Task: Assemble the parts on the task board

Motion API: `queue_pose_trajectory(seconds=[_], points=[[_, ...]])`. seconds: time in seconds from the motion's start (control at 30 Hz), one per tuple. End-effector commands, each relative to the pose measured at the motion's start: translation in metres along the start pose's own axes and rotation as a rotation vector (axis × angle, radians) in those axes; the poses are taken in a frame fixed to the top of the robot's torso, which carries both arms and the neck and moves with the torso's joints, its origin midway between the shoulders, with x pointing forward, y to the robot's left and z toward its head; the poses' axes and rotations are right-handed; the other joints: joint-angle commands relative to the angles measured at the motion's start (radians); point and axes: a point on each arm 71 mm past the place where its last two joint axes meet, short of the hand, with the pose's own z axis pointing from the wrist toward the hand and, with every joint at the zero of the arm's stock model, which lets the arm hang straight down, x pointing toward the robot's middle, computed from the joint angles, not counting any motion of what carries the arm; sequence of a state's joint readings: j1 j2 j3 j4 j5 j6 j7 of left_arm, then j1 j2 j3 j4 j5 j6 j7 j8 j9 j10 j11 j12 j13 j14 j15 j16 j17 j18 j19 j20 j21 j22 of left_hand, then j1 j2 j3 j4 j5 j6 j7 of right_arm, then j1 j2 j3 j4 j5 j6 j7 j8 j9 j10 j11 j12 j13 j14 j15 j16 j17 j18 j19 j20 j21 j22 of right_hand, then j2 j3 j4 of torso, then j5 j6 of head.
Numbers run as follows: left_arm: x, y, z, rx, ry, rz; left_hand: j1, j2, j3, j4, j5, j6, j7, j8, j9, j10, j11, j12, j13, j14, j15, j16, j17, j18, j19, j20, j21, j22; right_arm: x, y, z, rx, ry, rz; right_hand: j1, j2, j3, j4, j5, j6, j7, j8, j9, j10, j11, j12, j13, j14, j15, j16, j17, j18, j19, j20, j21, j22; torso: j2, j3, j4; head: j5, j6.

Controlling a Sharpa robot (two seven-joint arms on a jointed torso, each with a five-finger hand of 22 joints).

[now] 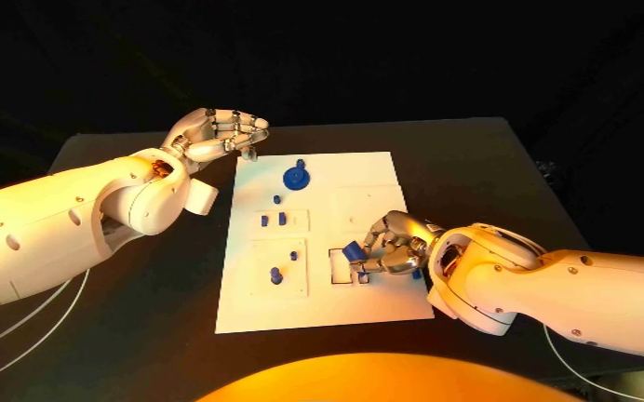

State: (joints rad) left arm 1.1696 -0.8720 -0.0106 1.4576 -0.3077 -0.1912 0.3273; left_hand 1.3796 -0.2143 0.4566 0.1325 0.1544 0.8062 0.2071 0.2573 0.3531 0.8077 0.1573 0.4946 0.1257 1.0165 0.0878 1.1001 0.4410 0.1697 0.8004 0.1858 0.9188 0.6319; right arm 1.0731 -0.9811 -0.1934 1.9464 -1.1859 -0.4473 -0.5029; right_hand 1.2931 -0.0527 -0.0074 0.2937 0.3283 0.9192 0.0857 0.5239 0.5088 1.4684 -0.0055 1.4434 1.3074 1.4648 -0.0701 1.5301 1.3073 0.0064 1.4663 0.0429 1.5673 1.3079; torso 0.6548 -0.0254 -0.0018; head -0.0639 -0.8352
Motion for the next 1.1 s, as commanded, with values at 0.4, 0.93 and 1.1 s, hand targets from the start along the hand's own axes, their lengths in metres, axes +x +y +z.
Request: queue_pose_trajectory(seconds=[0.4, 0.93, 1.1], points=[[0.003, -0.002, 0.000, 0.009, 0.027, -0.012, 0.007, 0.006, -0.005, 0.000, -0.001, -0.005, 0.012, 0.006, 0.002, -0.008, 0.002, 0.005, 0.001, -0.007, -0.001, 0.007, -0.002, 0.014, 0.006, 0.002, -0.005, -0.001, 0.017, 0.008, 0.011, 0.028, 0.083, 0.014, -0.026, 0.034, 0.003, 0.000, -0.020, 0.037, -0.021, 0.001, -0.003, 0.036, -0.004, -0.001, 0.167, 0.086, -0.002, 0.004, 0.165, -0.006, 0.104, -0.005, 0.002, 0.262, 0.001, -0.0006, -0.0003, 0.009, -0.002], [0.002, -0.001, -0.002, 0.006, 0.025, -0.010, 0.008, 0.007, -0.005, 0.000, -0.001, -0.006, 0.013, 0.006, 0.002, -0.009, 0.002, 0.005, 0.001, -0.008, -0.001, 0.008, -0.002, 0.014, 0.006, 0.002, -0.006, -0.002, 0.014, 0.008, 0.017, 0.047, 0.038, 0.005, -0.109, 0.049, -0.001, 0.000, 0.021, 0.059, -0.029, 0.013, 0.001, 0.039, -0.011, -0.002, 0.170, 0.088, -0.007, 0.006, 0.171, -0.006, 0.105, -0.009, 0.004, 0.263, 0.000, 0.0001, 0.0001, 0.011, -0.003], [0.001, -0.001, -0.002, 0.005, 0.024, -0.010, 0.008, 0.007, -0.005, 0.000, -0.001, -0.006, 0.013, 0.006, 0.002, -0.009, 0.002, 0.005, 0.001, -0.008, -0.001, 0.008, -0.002, 0.014, 0.006, 0.002, -0.006, -0.002, 0.014, 0.007, 0.017, 0.052, 0.039, -0.015, -0.117, 0.052, -0.001, 0.000, 0.026, 0.062, -0.030, 0.014, 0.001, 0.039, -0.011, -0.003, 0.170, 0.088, -0.007, 0.007, 0.173, -0.006, 0.105, -0.010, 0.004, 0.263, 0.000, 0.0000, -0.0010, 0.010, -0.003]])
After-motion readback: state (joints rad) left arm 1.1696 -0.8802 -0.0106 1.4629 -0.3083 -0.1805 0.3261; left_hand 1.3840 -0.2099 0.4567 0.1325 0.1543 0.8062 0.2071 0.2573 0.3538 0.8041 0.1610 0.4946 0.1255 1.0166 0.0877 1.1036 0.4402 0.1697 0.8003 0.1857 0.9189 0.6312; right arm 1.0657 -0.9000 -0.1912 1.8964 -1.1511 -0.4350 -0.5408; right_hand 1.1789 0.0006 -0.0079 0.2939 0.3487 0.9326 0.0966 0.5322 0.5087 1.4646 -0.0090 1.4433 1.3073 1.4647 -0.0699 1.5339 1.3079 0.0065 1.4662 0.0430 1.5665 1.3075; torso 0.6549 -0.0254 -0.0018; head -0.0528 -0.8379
